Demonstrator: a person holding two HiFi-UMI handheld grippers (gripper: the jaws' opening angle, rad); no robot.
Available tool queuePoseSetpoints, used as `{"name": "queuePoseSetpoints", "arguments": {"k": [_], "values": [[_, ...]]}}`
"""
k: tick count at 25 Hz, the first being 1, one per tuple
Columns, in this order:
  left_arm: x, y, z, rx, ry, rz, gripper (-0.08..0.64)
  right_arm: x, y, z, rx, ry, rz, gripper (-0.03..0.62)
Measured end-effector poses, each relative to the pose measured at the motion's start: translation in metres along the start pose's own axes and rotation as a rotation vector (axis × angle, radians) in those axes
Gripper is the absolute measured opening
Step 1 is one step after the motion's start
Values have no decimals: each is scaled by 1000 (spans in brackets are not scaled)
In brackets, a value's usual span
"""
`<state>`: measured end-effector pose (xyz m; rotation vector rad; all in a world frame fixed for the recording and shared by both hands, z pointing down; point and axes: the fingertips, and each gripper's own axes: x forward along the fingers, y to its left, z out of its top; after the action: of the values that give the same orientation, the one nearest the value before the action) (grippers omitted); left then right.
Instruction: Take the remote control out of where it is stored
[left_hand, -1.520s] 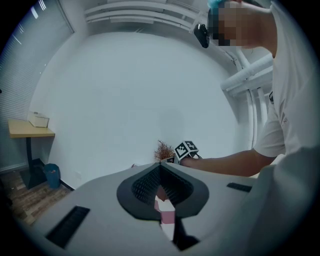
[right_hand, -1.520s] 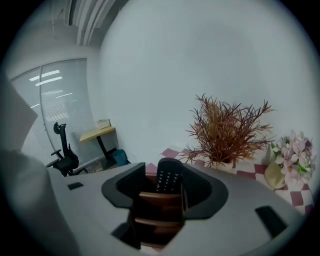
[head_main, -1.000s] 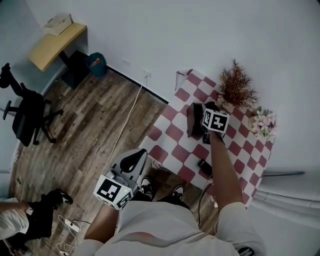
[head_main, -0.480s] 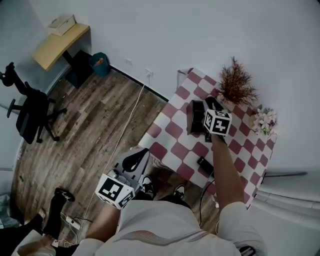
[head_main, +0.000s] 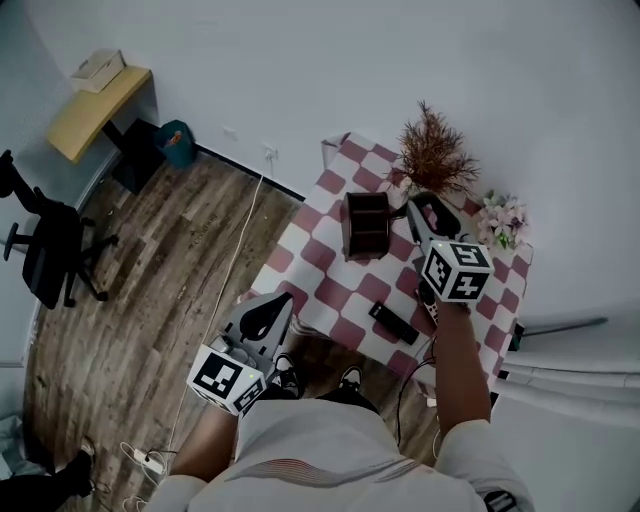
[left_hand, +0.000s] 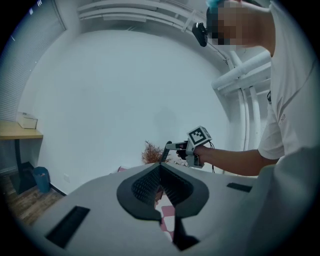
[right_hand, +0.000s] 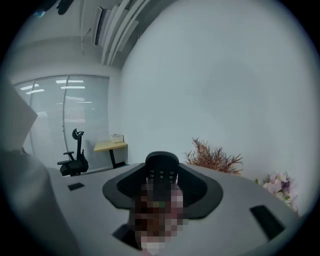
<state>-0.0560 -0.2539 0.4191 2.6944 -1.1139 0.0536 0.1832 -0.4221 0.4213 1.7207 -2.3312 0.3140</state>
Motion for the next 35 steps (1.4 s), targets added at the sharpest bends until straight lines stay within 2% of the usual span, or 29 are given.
{"name": "queuePoseSetpoints", "arguments": {"k": [4,9,16,19,23,28,31,35], "values": [[14,-23,4,11,-11,-43,8,-55,-18,-4,-23,50,25,201],[27,-48,6,20,-15,-78,8,-118,-67,-49,-73,205,-22,201],[50,-92,-3,16,-1,-125,8,-185,-143,-163,-78,579,-85,201],[60,-106,-9,21,1,-129,8,-202,-164,-208,-87,728,-86,201],[67,-124,-14,17,3,-125,8,-212,-183,-260,-115,927,-47,200],[68,-136,-21,22,14,-108,8,-209,-184,-312,-146,1180,78,199],[66,-138,-22,25,17,-95,8,-202,-182,-330,-159,1256,125,199],[62,-132,-21,32,16,-68,8,-188,-179,-346,-171,1309,145,199]]}}
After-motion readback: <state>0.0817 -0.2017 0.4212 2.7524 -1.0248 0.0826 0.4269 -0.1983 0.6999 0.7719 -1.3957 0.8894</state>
